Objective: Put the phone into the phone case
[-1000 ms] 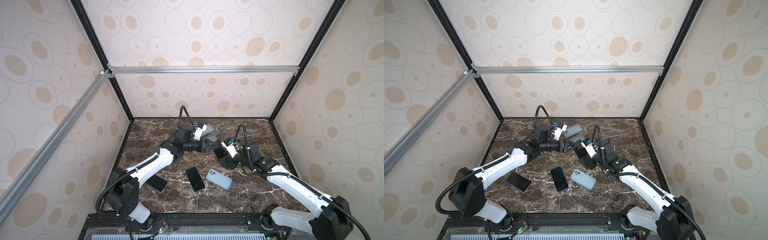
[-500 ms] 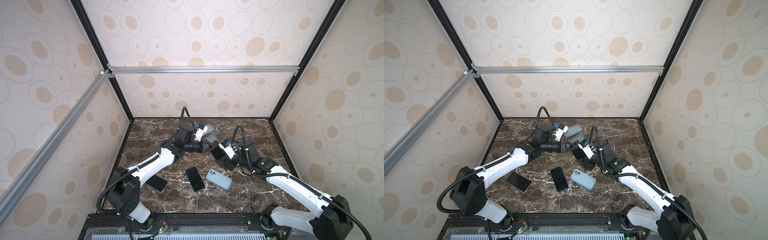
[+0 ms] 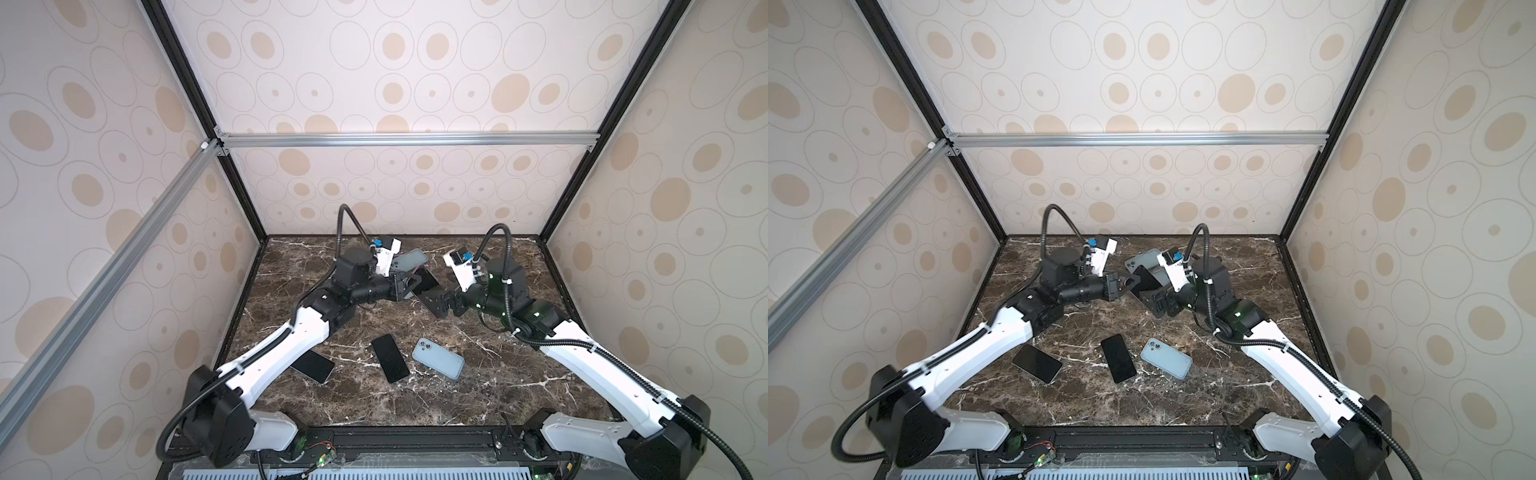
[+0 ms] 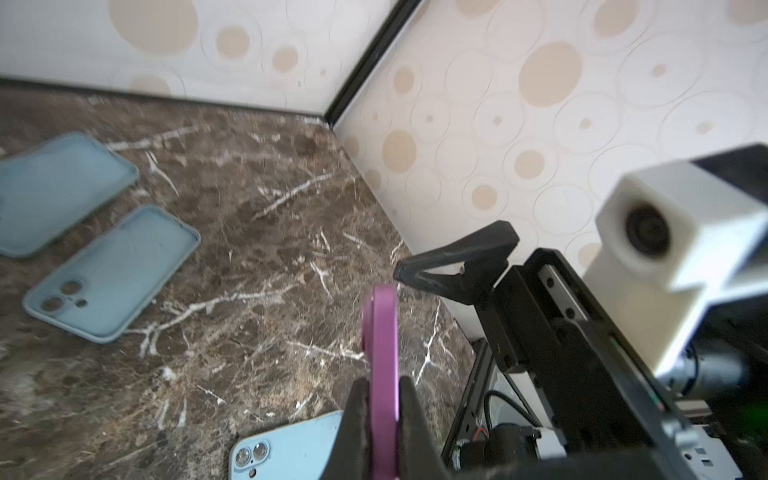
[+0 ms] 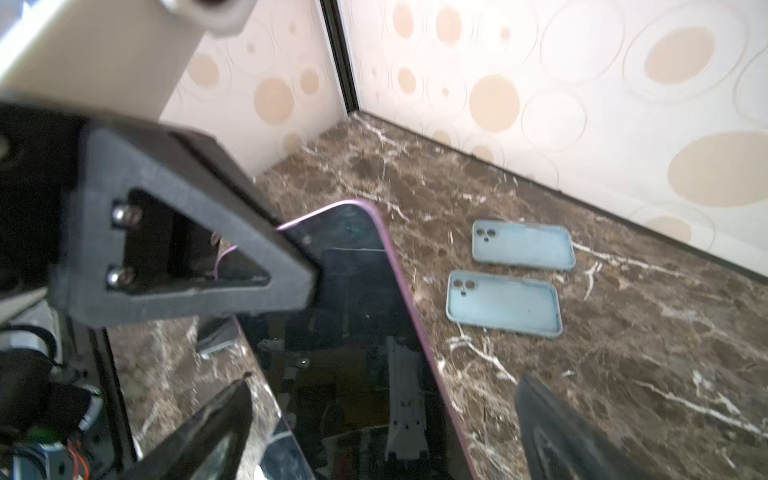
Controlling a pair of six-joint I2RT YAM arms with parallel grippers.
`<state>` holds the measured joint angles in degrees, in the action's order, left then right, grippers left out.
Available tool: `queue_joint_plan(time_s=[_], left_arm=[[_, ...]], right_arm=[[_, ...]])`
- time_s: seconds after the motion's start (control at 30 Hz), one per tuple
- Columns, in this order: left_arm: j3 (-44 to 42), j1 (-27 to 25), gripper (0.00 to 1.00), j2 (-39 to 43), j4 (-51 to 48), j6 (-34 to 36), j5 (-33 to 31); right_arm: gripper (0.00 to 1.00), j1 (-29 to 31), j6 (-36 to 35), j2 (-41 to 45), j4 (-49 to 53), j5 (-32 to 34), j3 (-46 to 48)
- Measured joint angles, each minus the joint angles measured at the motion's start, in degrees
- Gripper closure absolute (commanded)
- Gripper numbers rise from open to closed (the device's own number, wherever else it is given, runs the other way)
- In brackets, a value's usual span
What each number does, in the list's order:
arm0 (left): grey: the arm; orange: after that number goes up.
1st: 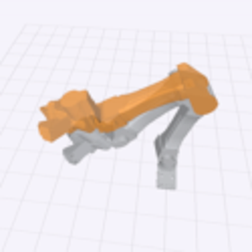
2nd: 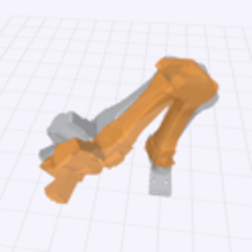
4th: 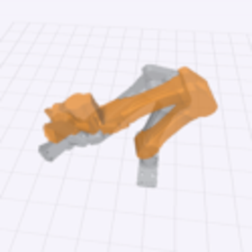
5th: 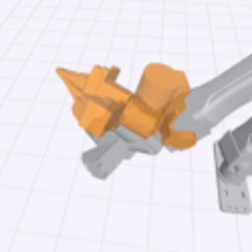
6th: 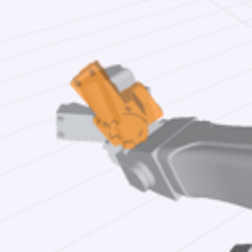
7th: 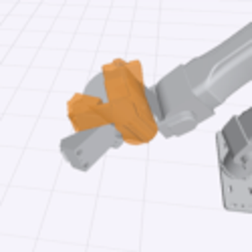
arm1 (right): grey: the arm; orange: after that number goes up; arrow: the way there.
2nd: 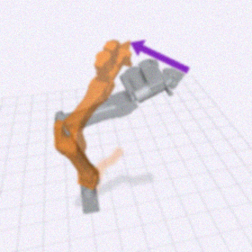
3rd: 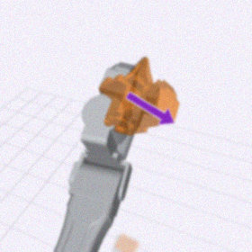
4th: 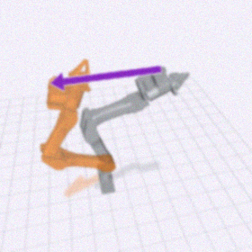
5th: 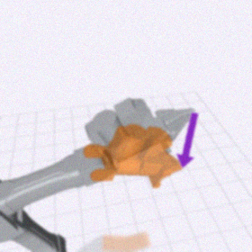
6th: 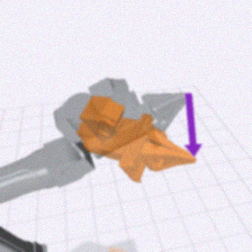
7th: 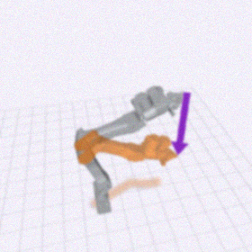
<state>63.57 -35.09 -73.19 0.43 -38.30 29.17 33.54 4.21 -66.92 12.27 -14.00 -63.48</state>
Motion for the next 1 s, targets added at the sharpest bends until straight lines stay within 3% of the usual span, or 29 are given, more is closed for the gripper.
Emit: queue_joint_plan(time_s=[0.17,0.4,0.73,1.0], left_arm=[[-3.8,0.3,1.0,12.6,4.5,0.1,-7.7],[-17.8,0.3,1.0,26.4,18.7,-2.3,-15.5],[-22.8,0.3,1.0,26.3,29.7,-3.9,-15.6],[-22.9,0.3,1.0,26.3,38.3,-3.9,-12.5]], right_arm=[[0.0,0.0,6.5,0.8,-2.5,-0.6,-4.8],[0.14,0.0,15.6,1.6,-8.1,-4.3,-5.1],[0.19,0.1,21.8,0.6,-12.5,-11.3,-5.9],[0.1,0.1,24.7,-1.1,-15.0,-14.7,-7.7]])
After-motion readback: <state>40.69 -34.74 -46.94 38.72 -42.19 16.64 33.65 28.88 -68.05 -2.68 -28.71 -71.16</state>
